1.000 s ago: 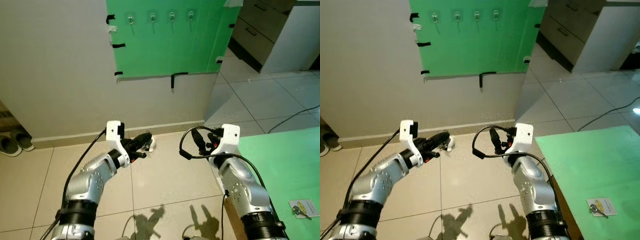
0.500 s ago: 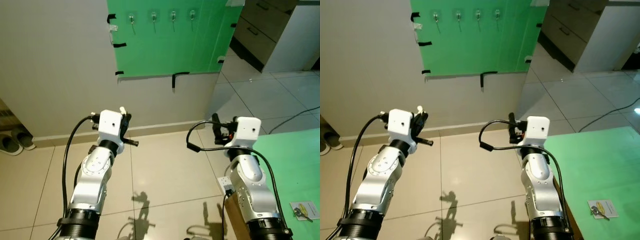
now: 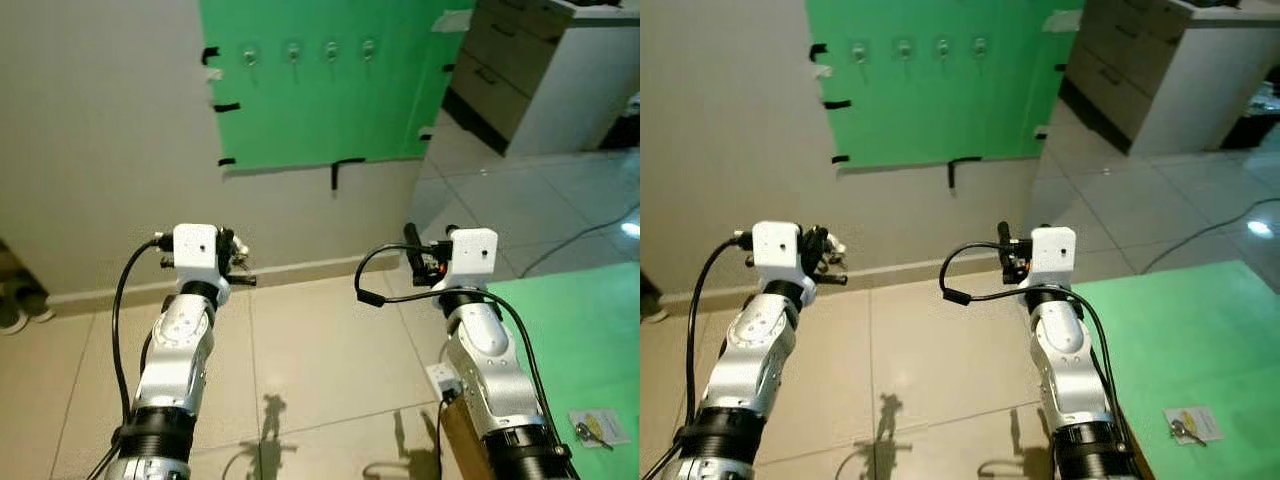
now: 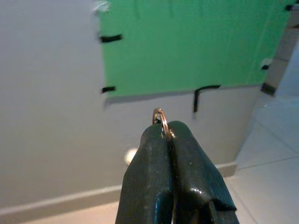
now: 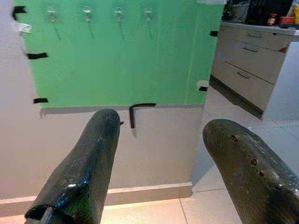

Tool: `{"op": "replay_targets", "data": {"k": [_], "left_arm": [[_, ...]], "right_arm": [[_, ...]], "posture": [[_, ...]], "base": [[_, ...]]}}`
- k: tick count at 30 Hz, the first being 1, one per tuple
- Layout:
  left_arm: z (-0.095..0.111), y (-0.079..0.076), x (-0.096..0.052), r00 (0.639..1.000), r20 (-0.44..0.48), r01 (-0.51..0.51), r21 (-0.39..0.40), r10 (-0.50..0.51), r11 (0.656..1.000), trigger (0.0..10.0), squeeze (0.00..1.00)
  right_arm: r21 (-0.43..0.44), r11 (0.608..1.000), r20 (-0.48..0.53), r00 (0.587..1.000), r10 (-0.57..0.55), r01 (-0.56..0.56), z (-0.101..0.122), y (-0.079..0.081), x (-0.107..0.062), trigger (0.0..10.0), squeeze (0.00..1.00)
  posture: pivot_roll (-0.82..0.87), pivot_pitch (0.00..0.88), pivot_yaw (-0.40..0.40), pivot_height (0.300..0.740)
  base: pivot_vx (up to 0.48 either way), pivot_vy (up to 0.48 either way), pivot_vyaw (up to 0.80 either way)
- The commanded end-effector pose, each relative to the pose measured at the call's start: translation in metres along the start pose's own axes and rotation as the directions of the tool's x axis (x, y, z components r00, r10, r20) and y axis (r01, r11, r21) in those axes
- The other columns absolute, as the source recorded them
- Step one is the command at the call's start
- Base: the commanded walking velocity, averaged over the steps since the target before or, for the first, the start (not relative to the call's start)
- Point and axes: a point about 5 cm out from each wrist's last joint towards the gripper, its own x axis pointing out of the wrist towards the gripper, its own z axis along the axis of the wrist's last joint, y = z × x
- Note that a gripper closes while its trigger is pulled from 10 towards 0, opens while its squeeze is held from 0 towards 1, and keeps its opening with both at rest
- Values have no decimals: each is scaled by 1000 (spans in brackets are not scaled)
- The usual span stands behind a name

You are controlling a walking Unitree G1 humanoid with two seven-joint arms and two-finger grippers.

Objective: Hang keys on a hook

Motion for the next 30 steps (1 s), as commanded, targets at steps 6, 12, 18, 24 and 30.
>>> {"op": "replay_targets", "data": {"k": [6,12,18,24,30], "left_arm": [[7,-8,15,999,2,35,-24,-35,999,10000,0],[9,-9,16,998,7,57,-13,-57,998,10000,0],[-4,-2,6,998,-43,49,-27,-50,998,10000,0],[-23,12,-28,988,-149,20,-31,-25,999,10000,0],[-13,3,-17,992,-106,65,15,-63,998,10000,0]], "right_arm": [[-1,998,-11,998,61,-61,0,12,11,10000,0],[31,998,-61,997,48,-46,-7,2,8,10000,0],[17,999,-145,989,39,-37,-24,-3,-4,10000,0],[-38,998,-222,974,39,-49,-39,-18,-36,10000,0],[-40,999,-235,972,24,-35,-43,-20,-38,10000,0]], "posture": [[-28,0,14,740],[-23,0,16,740],[-18,0,11,740],[-12,0,8,740],[-3,0,-2,740]], "base": [[450,0,0],[438,0,0],[431,0,0],[431,0,0],[434,0,0]]}}
